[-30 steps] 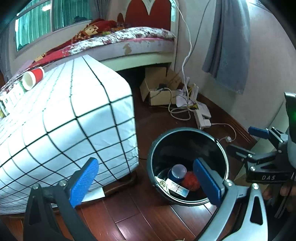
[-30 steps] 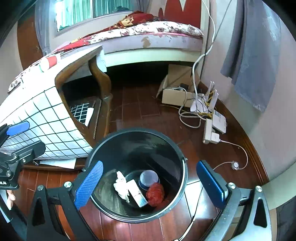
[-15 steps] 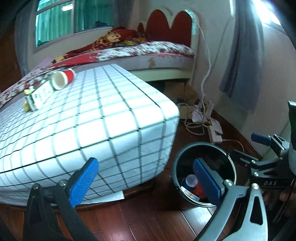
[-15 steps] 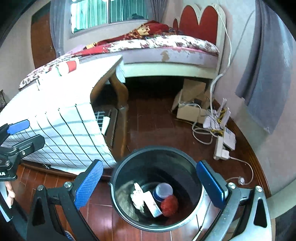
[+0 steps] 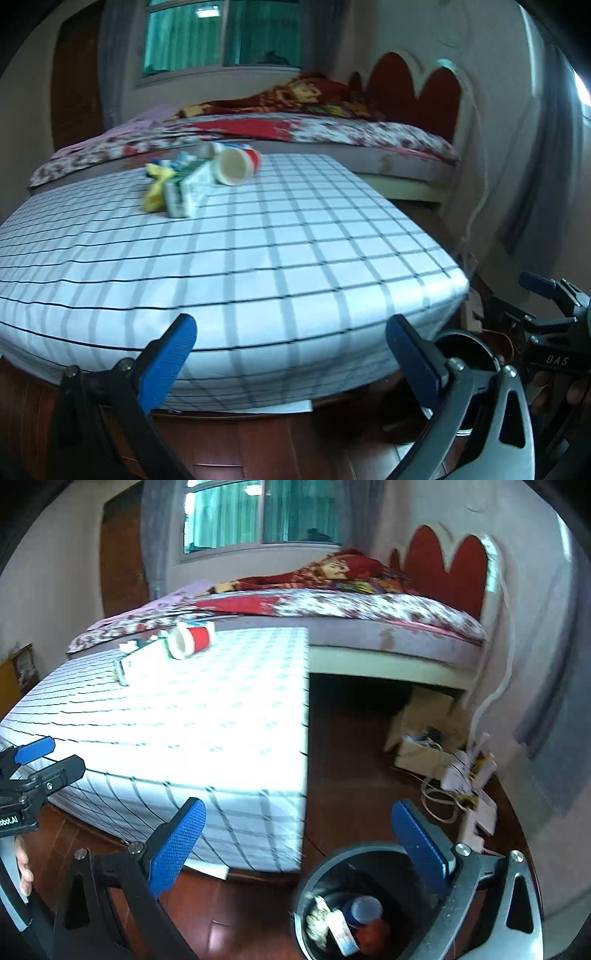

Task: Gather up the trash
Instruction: 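Move both tools back toward the remaining table items, then grasp the yellow cloth with the left tool while the right tool grasps the red paper cup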

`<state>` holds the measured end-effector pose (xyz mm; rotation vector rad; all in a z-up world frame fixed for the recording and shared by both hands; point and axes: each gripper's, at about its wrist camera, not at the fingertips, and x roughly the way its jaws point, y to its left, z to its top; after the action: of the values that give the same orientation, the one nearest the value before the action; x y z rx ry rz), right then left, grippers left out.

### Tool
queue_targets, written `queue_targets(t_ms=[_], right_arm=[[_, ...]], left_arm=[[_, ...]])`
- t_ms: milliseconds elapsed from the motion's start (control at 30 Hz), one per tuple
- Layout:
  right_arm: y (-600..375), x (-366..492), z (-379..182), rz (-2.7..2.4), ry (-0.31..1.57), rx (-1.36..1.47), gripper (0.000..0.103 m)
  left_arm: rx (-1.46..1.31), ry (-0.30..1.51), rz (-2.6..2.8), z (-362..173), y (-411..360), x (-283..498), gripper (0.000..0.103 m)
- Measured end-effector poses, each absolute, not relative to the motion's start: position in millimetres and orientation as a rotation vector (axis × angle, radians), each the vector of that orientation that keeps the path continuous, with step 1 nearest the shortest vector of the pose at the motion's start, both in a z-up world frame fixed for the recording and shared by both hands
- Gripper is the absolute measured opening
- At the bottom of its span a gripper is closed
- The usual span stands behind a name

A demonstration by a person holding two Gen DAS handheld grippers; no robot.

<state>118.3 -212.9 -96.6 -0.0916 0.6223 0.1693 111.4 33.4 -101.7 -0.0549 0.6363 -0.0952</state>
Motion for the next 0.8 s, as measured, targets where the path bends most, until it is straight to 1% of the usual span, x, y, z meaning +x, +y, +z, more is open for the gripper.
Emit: queue_targets(t_ms=[333,433,567,600,633,667,700,767,800], right_arm=[[-123.1,175.7,-73.8,0.276,0.619,-0.135,0.102],[-99.2,196.9,-68.3,0.297,0.663,-0.163,0.102],[-70.5,233.4,-62.4,0.350,0.670,-0.175,0.102],[-64.0,242.7,-61.0,0.367,0.671,-0.170,0.100],[-58.1,252.7,-60.2,0.379,0.675,-0.169,0.095],[-49.3,267.3,-59.9,0.388,0.686,-0.174,0.077],[-41.9,281.5,-60.0,0.399,0.696,-0.169,0.064],[-28.3,311.0,-61.3,0.408,0.702,-0.156,0.063],[-24.3,319.6,-62.1,0.408,0.701,-0.158,0.063]], left_arm=[[-0.077,0.630,0.056,-88.3,118.5,131.5,0.103],[-0.078,0.635,0.097,-82.1,142.8,146.7,0.102],[-0.091,0.648,0.135,-77.0,173.3,179.4,0.102],[-0.090,0.650,0.149,-76.4,180.6,191.0,0.102],[-0.093,0.655,0.156,-76.2,187.8,201.5,0.102],[-0.099,0.659,0.160,-76.2,193.2,211.5,0.102],[-0.108,0.659,0.165,-75.8,199.4,221.1,0.100],[-0.141,0.669,0.140,-78.0,212.5,251.7,0.094],[-0.153,0.685,0.125,-80.7,216.1,266.2,0.089]])
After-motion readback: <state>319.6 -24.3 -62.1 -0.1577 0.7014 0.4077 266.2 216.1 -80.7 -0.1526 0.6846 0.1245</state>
